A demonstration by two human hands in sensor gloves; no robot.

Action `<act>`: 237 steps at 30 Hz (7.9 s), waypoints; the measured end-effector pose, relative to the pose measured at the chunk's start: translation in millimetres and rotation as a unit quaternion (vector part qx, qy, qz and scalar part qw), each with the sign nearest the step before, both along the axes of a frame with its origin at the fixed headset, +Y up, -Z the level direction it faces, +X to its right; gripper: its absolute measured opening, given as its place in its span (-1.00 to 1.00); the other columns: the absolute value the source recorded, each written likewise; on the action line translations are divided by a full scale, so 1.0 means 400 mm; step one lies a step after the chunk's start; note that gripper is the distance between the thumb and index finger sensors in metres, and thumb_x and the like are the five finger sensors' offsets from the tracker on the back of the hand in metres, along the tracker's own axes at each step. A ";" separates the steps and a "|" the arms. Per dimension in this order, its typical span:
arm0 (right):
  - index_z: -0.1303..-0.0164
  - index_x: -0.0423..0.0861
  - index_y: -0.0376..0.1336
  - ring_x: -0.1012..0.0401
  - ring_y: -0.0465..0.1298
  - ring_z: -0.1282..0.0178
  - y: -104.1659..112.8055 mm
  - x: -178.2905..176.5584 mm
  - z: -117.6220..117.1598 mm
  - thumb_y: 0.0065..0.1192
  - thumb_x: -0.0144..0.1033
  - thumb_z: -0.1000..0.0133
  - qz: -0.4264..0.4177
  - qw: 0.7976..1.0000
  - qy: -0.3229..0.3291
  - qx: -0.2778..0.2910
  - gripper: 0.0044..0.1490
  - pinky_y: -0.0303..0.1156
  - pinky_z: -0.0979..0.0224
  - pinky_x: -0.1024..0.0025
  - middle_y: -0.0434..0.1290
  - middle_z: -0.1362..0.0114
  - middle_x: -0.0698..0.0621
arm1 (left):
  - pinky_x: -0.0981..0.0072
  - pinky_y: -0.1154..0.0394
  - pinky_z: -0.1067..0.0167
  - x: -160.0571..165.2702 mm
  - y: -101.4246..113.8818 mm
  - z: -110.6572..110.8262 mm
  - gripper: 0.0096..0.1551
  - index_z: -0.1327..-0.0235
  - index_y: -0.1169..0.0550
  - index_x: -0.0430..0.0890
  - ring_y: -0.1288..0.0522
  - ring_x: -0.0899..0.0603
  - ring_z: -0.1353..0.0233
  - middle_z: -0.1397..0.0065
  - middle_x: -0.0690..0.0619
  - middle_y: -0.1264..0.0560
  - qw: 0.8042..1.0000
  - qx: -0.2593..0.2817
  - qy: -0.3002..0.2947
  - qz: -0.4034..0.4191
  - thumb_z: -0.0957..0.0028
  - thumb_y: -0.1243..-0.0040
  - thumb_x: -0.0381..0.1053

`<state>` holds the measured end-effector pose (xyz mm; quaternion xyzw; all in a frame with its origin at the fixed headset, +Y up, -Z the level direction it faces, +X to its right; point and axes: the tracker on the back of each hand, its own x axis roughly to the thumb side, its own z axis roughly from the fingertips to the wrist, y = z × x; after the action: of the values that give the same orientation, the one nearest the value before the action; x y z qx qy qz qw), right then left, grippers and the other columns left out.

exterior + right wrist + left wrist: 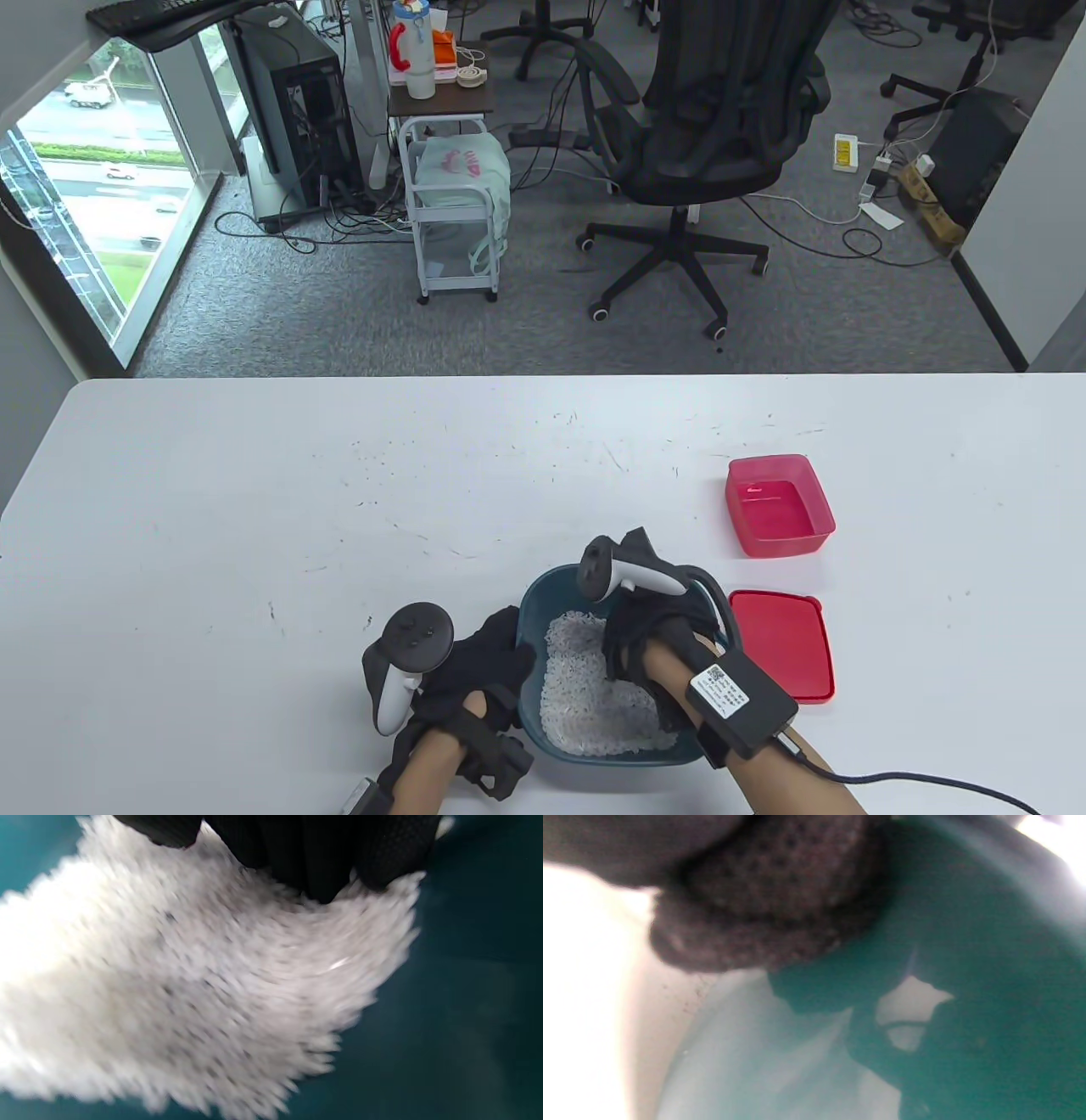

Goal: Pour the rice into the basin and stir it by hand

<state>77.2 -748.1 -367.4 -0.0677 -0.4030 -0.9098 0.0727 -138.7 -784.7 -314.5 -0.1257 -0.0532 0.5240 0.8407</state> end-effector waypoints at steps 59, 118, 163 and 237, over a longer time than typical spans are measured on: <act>-0.33 -0.27 0.13 -0.22 0.34 -0.37 -0.017 -0.062 0.013 0.21 -0.15 0.14 -0.346 0.919 0.024 -0.189 -0.14 0.31 -0.26 -0.26 0.26 -0.44 -0.29 | 0.35 -0.76 0.76 0.006 0.012 0.005 -0.24 -0.42 -0.40 -0.38 -0.78 -0.04 0.60 -0.32 -0.44 -0.52 1.000 0.005 -0.004 -0.008 0.01 -0.32 -0.07; 0.14 -0.52 0.51 -0.24 0.74 0.35 -0.027 -0.009 0.042 0.27 -0.09 0.21 0.009 0.996 0.031 -0.083 -0.20 0.61 0.33 -0.12 0.73 0.17 -0.46 | 0.37 -0.78 0.76 0.012 0.011 0.009 -0.25 -0.40 -0.41 -0.38 -0.80 -0.03 0.64 -0.31 -0.43 -0.53 1.000 -0.004 0.005 -0.005 0.02 -0.32 -0.08; -0.10 -0.46 0.38 -0.31 0.64 0.00 -0.037 -0.029 0.069 0.26 -0.09 0.20 -0.311 0.919 0.047 -0.239 -0.14 0.54 0.05 -0.22 0.60 -0.14 -0.42 | 0.38 -0.77 0.77 0.015 0.009 0.011 -0.25 -0.40 -0.41 -0.38 -0.79 -0.03 0.62 -0.30 -0.43 -0.53 1.000 0.004 0.009 -0.006 0.02 -0.32 -0.08; 0.04 -0.51 0.47 -0.33 0.69 0.21 -0.021 -0.029 0.098 0.29 -0.11 0.24 -0.183 0.962 0.090 -0.183 -0.17 0.56 0.22 -0.21 0.66 0.04 -0.50 | 0.39 -0.77 0.80 0.020 0.007 0.019 -0.27 -0.37 -0.44 -0.37 -0.79 -0.01 0.66 -0.28 -0.42 -0.56 0.999 0.018 0.029 -0.014 0.03 -0.33 -0.08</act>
<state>65.6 -756.5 -328.3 -0.2342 -0.5353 -0.8082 -0.0731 -130.7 -782.0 -307.0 -0.0964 -0.0362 0.5143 0.8514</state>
